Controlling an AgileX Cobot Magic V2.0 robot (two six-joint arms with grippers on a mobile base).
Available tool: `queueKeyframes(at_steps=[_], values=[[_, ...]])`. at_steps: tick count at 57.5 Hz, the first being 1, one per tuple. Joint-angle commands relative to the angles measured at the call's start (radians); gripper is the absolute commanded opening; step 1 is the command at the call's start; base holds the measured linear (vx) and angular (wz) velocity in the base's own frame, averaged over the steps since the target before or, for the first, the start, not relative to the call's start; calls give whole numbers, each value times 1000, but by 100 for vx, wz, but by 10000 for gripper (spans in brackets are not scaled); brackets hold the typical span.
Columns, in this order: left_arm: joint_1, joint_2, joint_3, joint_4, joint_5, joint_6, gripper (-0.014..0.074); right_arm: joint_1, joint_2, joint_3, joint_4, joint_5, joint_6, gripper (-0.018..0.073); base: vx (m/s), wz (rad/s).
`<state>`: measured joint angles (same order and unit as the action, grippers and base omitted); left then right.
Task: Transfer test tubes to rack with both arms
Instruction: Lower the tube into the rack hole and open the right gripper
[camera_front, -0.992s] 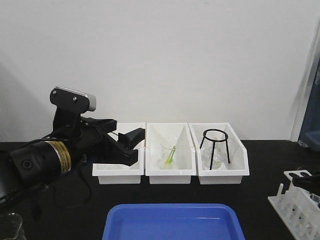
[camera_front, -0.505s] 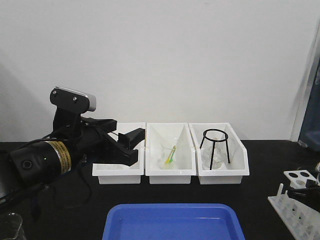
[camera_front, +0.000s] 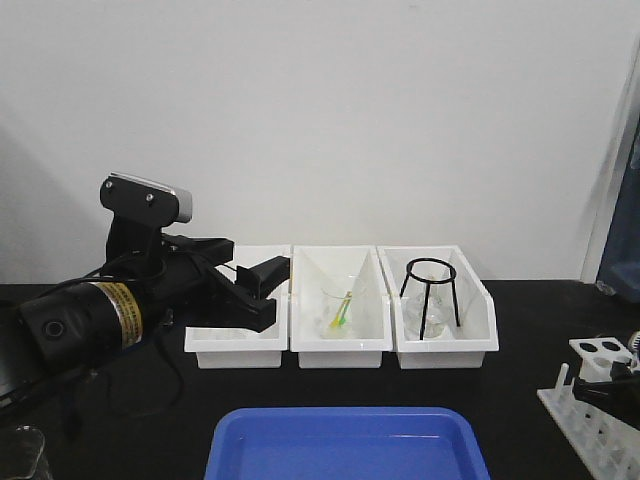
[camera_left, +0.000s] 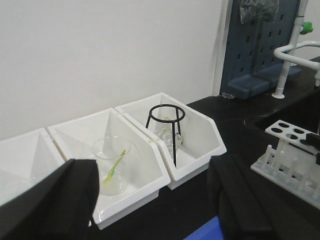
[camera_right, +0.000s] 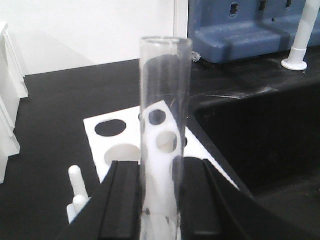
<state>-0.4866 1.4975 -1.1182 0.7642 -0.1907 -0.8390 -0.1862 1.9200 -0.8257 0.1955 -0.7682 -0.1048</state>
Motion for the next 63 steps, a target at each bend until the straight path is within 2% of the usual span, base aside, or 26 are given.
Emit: queueKeyframes(at_steps=[1,8,26,34,39,63], values=[[0,-41,-30,-21,-58,0,551,-6,-47,-29,-9,-97,-5,10,0,0],[0,-41,-30,-21,-58,0,551,-6,-47,-29,-9,-89,-5,68,0,0],[0,-41,-30,-21,-58,0,551,-4,-47,-29,-14,-91,-5,356,0,0],[0,-41,-30,-21,-57,0,551,-4,-52,-29,-13,-140,-19,448,0,0],[0,-41,-30,-21,-56,0,551,-4,-73,-29,-13,-164,-20,471,0,0],[0,-41,-30,-21,-17,0,551,-4,-338,-29,-16,-169,-23,471,0,0]])
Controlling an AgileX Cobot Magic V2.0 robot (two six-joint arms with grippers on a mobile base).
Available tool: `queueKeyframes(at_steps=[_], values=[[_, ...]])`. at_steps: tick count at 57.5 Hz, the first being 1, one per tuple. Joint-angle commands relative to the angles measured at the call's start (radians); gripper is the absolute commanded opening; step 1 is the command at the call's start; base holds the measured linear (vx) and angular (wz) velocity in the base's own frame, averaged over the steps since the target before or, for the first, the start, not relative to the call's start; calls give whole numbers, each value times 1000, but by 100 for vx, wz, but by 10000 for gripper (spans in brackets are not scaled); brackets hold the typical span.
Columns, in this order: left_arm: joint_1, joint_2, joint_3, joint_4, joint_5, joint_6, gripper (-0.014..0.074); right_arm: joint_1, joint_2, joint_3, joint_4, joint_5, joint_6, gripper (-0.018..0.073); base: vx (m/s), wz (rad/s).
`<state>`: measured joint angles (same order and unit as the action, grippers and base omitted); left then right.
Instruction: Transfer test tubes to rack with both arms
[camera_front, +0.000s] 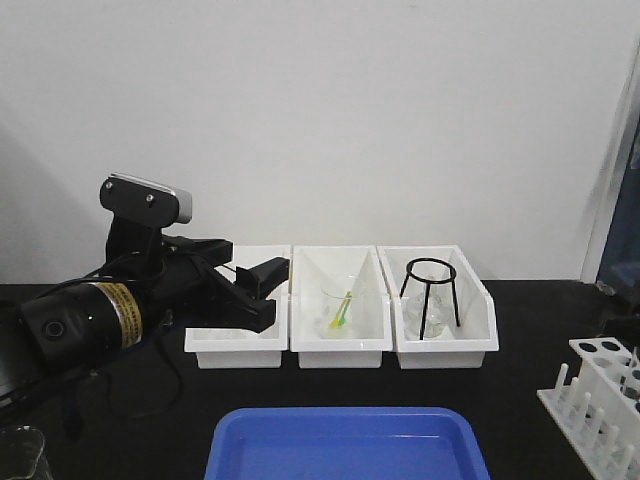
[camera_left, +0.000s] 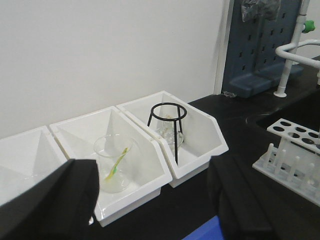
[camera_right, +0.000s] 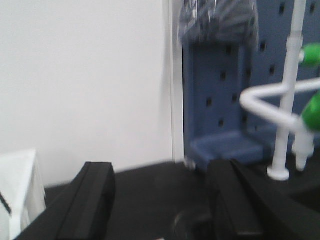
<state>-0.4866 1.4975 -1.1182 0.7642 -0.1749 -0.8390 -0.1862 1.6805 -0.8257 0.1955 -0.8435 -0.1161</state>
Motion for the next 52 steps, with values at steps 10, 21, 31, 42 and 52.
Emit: queueKeyframes(at_steps=[10,21,31,42,52], values=[[0,-41,-30,-19,43,0,542,-4,-268,-29,-163,-15,0,448,0,0],[0,-41,-30,-14,150,0,362,-3,-463,-29,-452,329,246,225,0,0],[-25,-42,-30,-17,303,61,-27,-3,-630,-29,-790,526,605,-14,0,0],[-140,-50,-29,-56,517,217,-22,53,-761,-29,-1338,579,1141,-12,0,0],[-234,-95,-29,-240,574,445,-22,103,-820,-29,-1824,452,1546,-8,0,0]])
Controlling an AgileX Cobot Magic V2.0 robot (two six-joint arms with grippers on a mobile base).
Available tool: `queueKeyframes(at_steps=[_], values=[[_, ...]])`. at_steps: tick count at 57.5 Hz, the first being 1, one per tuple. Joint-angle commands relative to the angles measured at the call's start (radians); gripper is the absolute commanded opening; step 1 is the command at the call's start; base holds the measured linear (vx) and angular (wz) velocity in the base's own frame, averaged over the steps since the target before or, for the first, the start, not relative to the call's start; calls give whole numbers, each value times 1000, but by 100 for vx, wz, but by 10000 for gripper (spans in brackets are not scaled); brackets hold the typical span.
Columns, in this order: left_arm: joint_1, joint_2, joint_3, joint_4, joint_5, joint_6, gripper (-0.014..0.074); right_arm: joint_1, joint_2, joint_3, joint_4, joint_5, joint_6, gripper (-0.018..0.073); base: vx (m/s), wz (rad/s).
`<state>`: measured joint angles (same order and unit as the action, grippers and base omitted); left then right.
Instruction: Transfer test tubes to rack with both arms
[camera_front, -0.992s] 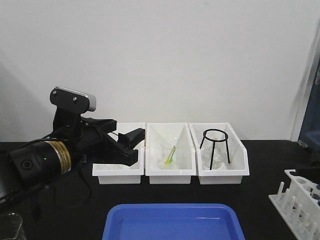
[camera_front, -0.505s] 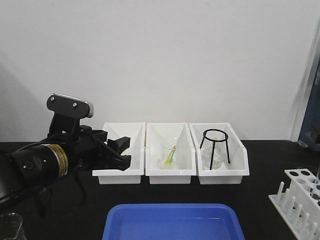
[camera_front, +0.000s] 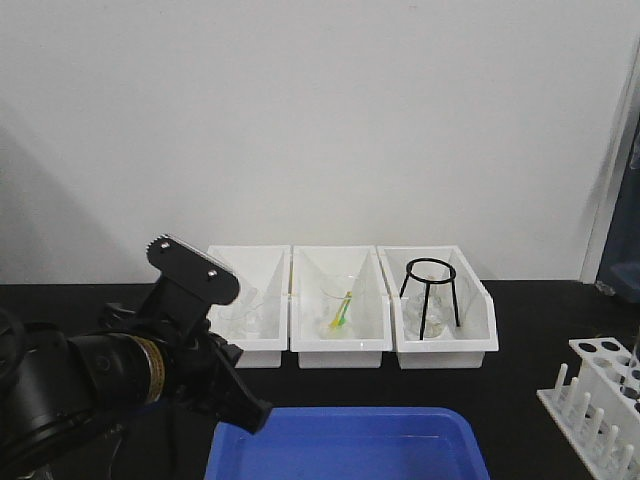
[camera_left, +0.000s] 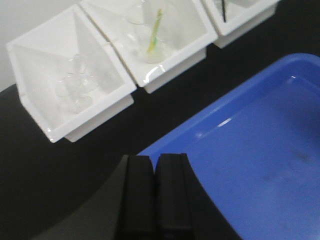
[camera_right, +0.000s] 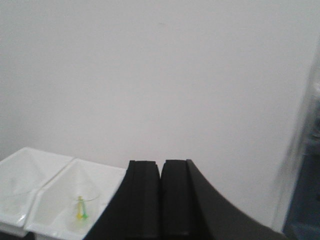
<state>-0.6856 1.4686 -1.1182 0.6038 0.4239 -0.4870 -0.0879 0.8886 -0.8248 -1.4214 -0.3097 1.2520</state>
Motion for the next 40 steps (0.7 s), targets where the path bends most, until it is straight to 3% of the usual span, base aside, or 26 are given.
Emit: queueKeyframes(at_steps=[1,6,17,28,40], values=[[-41,-72,-29,-103,-25,105,-22,5,-32,-30,-234,-93,199,-8,0,0],[-55,-98,-29,-187,-25,120,-22,5,-36,-30,-363,-156,293,-8,0,0],[-62,-134,-29,-319,-5,112,-21,5,-39,-30,-362,-416,329,-8,0,0],[-62,-135,-29,-318,-1,110,-20,6,-39,-30,-362,-590,329,-8,0,0],[-62,-135,-29,-318,-1,110,-20,6,-39,-30,-361,-671,329,-8,0,0]])
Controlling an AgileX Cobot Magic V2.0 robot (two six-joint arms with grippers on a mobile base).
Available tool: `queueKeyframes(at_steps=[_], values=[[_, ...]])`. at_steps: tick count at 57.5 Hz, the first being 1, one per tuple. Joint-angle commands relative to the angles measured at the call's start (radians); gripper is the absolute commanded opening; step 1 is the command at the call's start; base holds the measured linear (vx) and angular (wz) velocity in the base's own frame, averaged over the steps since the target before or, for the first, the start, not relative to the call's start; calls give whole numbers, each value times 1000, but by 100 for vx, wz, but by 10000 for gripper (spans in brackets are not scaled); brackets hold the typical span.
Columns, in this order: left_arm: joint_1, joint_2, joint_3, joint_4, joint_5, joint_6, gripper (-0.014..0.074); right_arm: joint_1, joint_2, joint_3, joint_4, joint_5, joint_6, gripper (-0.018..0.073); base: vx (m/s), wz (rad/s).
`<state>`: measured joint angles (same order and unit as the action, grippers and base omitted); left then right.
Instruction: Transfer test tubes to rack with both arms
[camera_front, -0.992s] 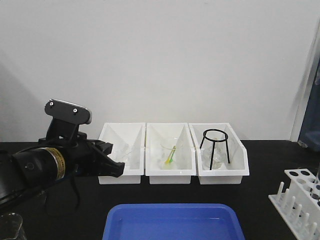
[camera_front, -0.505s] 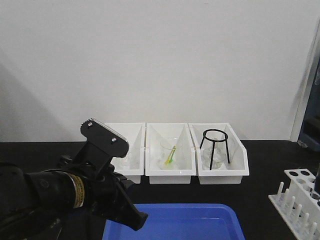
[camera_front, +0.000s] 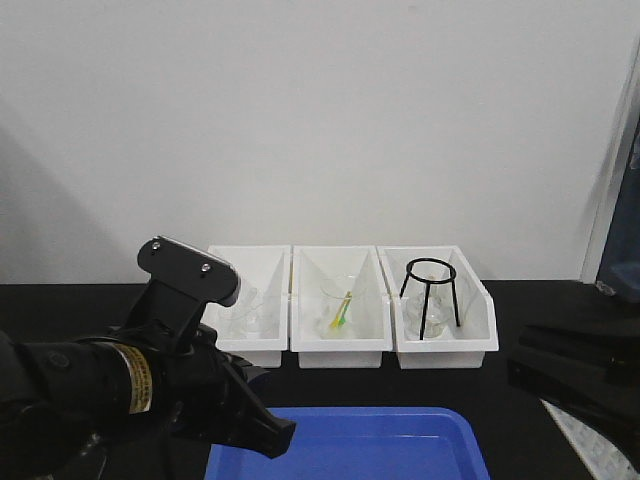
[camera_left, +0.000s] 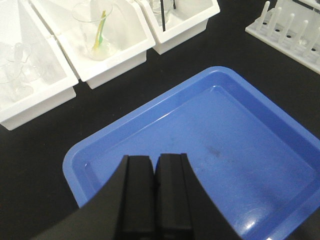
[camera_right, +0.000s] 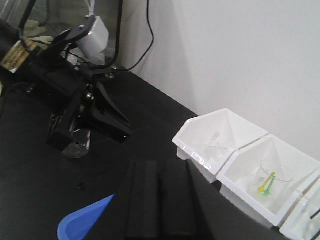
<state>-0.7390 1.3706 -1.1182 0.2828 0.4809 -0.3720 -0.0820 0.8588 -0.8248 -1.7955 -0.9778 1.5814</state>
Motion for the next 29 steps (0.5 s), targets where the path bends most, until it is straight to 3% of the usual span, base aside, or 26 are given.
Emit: queueKeyframes(at_steps=[1,8,14,22,29], values=[[-9,-37,-29,3,-58,-5,-20,0,-10,-30,13,-5,-1,-8,0,0],[-6,-37,-29,10,-57,2,-20,0,-10,-30,13,-5,-1,-8,0,0],[33,-55,-29,38,-71,73,-20,0,-10,-30,13,-5,-1,-8,0,0],[150,-136,-16,-20,-123,113,-20,0,-10,-30,13,-5,-1,-8,0,0],[269,-281,97,-100,-204,191,-20,0,-10,-30,13,-5,-1,-8,0,0]])
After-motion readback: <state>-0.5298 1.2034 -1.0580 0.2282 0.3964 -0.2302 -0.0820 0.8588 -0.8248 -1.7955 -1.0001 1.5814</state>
